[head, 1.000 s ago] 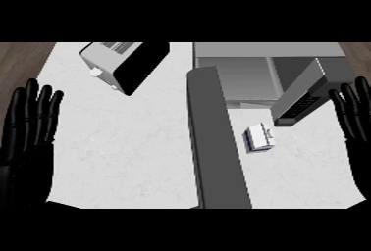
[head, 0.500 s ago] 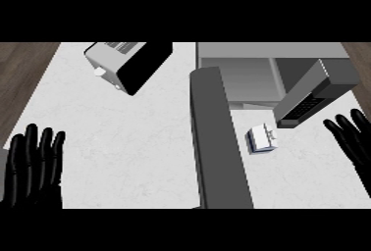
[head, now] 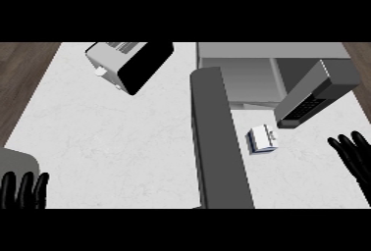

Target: Pick up the milk, place it into the microwave and close the microwave

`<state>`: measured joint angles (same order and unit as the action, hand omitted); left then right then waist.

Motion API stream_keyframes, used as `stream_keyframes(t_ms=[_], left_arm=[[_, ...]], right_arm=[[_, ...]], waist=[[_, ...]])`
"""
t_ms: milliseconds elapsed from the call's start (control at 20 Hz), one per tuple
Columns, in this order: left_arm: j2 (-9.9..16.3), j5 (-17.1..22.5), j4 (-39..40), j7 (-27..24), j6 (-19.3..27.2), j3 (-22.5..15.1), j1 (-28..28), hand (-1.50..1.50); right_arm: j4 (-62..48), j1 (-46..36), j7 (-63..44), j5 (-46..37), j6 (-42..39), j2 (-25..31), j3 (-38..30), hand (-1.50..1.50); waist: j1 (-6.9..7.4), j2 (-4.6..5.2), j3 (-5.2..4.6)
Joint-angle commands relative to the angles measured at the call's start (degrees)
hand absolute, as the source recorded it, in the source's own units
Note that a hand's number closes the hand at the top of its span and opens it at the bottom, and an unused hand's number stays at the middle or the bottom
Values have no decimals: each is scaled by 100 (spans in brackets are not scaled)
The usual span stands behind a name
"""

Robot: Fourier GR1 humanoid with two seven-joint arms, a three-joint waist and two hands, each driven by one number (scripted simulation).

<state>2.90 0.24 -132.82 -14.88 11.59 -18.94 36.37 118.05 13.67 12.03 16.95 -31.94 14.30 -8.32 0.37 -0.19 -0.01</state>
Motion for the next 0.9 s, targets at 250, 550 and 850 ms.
stream_keyframes(t_ms=[250, 550, 850], left_arm=[[271, 237, -81, -1233, -415, -364, 1520, -150], [325, 534, 187, -1548, -518, 72, 1392, -150], [637, 703, -293, -2146, -869, 105, 2498, -150]], right_arm=[[-487, -386, 292, -1166, 311, -513, 394, -150], [-1506, -743, 887, -1634, 351, -540, 262, -150], [-2343, -1243, 1366, -2341, 676, -617, 427, -150]], waist=[[61, -2, 0], [30, 13, 2], [105, 9, 5]])
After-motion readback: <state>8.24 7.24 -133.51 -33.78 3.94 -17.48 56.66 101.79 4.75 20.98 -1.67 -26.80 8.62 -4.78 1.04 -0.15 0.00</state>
